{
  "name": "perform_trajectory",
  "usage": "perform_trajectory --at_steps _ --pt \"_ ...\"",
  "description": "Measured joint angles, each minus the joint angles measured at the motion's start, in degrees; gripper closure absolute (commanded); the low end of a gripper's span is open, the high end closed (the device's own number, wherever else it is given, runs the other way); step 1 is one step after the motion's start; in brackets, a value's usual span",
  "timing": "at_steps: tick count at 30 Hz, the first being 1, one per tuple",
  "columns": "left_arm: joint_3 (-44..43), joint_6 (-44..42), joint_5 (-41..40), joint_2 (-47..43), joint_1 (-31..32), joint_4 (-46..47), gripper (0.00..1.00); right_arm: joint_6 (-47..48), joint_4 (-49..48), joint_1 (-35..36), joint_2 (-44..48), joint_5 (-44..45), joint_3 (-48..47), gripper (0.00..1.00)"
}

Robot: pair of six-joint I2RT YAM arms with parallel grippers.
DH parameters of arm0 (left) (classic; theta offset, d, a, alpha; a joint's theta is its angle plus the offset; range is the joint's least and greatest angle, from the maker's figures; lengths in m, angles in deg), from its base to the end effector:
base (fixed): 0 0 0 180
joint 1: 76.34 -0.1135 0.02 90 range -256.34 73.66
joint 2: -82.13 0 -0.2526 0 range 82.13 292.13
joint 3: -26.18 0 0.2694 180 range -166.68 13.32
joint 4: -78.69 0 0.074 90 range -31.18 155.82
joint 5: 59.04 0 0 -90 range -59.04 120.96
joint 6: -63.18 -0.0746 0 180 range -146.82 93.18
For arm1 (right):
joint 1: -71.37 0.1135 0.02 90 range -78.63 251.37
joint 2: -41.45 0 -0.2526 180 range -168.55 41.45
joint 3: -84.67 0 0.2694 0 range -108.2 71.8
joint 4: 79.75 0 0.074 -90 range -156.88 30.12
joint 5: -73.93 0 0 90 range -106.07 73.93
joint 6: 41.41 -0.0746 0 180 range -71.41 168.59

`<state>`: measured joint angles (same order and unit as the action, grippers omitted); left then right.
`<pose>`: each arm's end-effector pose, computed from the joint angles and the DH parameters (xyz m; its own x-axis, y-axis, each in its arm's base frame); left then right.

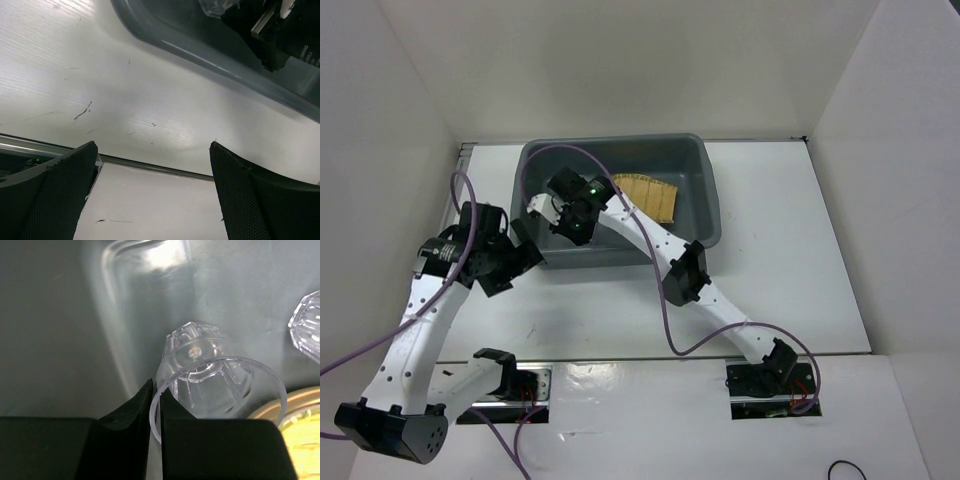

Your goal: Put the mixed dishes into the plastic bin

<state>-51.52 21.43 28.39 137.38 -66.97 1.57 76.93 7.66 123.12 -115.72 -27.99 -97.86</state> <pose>0.2086 -0.0310 0.3028 -0.6383 -0.6501 -0.4124 -0.5093 0.7582 -0.4071 0.3378 0.4534 0.1970 -0.0881 -0.8620 -0.4991 -0.9886 0.1369 -0.0619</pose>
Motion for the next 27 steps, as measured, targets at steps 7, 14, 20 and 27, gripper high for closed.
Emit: perform_trajectory --at_steps 7,14,20,27 --pt "1.88 -0.09 -0.28 0.59 0.00 0.42 0.01 -1.18 -0.02 0.61 -3.69 3.87 -7.06 0.31" --pt "0.98 -0.48 -3.37 2.91 0.00 0.68 0.01 -1.60 -0.33 -0.66 2.62 5.99 -7.10 0.03" --pt "-3.54 -2.64 -7.76 -1.64 -0.09 5.11 0.01 -3.45 -0.81 -3.72 23.41 13.42 -4.50 0.03" --pt "-2.21 -10.38 -8.68 -15.04 -0.09 20.31 0.01 -6.75 -6.27 -23.39 51.21 20.50 15.61 0.03"
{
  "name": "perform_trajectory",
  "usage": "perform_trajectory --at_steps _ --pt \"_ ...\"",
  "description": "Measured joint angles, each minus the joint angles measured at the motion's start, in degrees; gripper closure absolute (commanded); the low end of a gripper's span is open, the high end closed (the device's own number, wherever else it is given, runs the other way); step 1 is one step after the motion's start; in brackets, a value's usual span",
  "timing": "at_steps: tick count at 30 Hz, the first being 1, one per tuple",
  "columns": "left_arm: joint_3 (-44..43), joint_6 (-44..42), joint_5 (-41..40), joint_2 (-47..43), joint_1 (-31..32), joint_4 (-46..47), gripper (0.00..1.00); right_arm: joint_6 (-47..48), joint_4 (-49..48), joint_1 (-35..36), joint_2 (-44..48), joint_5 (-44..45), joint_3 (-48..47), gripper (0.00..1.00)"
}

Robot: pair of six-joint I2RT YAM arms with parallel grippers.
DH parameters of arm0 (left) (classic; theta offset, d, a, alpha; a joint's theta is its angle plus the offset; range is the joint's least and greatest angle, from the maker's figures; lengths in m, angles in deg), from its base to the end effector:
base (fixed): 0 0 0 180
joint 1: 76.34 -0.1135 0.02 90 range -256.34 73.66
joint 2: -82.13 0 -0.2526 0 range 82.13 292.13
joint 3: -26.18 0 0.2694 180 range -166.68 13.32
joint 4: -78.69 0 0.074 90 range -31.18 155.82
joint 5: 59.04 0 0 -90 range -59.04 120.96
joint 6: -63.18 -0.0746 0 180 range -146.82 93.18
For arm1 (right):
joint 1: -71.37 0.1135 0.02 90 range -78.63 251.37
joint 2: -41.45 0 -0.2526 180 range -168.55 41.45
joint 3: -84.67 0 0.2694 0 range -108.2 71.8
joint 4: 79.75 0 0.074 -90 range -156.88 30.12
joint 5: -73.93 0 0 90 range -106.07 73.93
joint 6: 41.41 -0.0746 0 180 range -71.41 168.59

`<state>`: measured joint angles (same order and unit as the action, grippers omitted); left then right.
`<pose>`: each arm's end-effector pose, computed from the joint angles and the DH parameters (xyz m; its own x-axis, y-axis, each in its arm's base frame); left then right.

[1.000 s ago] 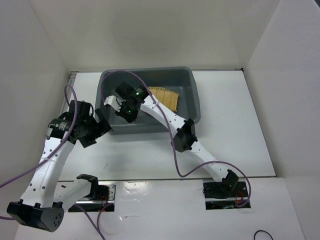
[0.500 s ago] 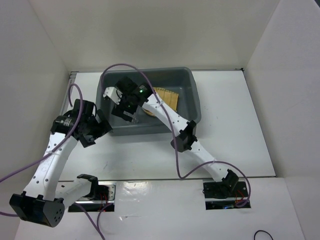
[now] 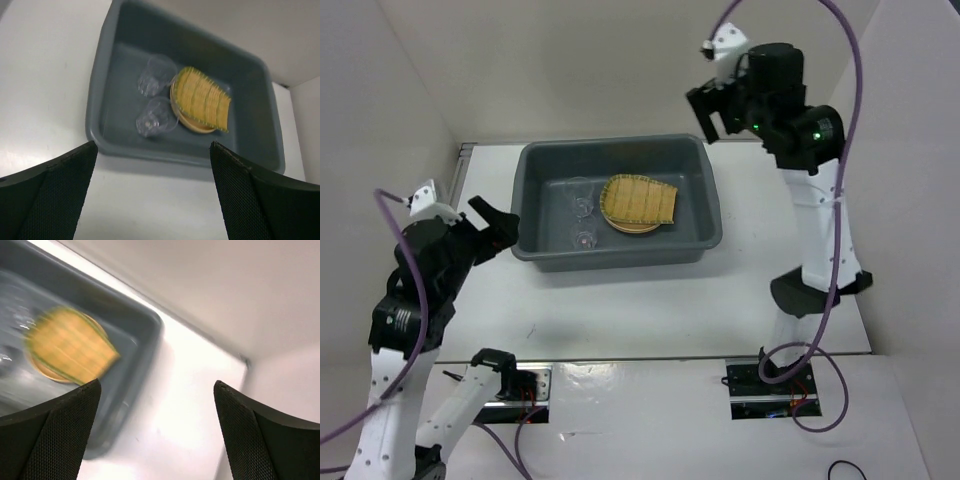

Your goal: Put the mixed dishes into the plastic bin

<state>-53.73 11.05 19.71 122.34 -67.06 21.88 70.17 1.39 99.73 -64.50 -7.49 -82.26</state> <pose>0.1751 -0.0139 0.4054 -0.2133 -0.5752 -0.7897 -0.1987 0.8170 -0.5414 0.3210 0.1606 0.5410 -0.1546 -0.4967 -0.8540 -0.4337 0.8108 -0.3931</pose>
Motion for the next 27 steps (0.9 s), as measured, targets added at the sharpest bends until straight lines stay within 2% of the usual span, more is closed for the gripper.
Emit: perform_trajectory --at_steps 3,6,9,13,15,17,22,27 --pt "1.99 -3.28 -0.02 -3.74 0.00 6.08 0.01 -1.27 0.07 -10.40 4.98 -1.75 11.37 0.03" --pt "2.21 -5.16 -1.73 -3.08 0.00 8.17 0.01 -1.81 -0.28 -21.14 4.46 -7.26 19.80 0.03" --pt "2.16 -6.93 -3.23 0.26 0.00 8.35 0.01 -2.27 -2.60 -33.79 4.35 -14.14 35.56 0.03" --pt "2.60 -9.68 -3.30 3.58 0.00 8.68 0.01 -2.73 -5.20 -45.35 6.36 -20.33 57.02 0.03" --pt "3.69 -10.71 -3.30 2.93 0.00 9.31 0.01 -3.10 -5.77 -46.51 10.34 -22.38 65.05 0.03" --pt "4.17 -10.80 -3.32 1.75 0.00 9.68 0.01 -3.19 -6.08 -45.75 15.30 -24.57 68.91 0.03" --pt "4.28 -10.80 -2.49 1.18 0.00 11.50 0.01 -3.13 -8.87 -44.30 24.52 -28.72 70.20 0.03" --pt "6.32 -10.78 -1.29 2.51 0.00 13.33 0.01 -3.17 -10.34 -44.76 24.28 -30.25 70.31 0.03"
